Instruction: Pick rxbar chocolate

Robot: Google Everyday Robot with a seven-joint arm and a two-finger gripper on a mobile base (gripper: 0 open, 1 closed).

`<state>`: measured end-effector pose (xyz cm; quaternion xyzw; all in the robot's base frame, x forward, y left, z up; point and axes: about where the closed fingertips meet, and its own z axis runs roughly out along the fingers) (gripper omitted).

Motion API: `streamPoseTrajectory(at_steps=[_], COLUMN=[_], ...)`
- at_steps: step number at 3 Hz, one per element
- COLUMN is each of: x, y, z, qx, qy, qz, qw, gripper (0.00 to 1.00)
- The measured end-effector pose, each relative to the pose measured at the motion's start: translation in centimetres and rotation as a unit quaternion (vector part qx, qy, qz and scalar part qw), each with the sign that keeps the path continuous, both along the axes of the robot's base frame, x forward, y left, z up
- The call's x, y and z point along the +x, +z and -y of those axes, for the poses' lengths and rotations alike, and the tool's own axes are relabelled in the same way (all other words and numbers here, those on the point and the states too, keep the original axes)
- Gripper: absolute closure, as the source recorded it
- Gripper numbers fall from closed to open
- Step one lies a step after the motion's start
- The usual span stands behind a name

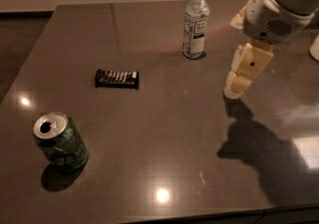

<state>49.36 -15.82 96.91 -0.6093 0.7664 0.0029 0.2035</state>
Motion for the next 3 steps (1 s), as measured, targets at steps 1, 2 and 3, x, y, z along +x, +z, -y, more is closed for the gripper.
streamPoseTrajectory(at_steps=[1,2,3], x=[2.6,5.0,6.1], y=[-1.2,-2.9,-4.4], z=[-2.8,-6.1,-9.1], qx=[0.017,0.031,0.04], qy=[0.001,0.006,0.016], qz=[-0.011,-0.029,-0.041], qw=[0.9998,0.9991,0.9982], gripper=[0.0,0.0,0.0])
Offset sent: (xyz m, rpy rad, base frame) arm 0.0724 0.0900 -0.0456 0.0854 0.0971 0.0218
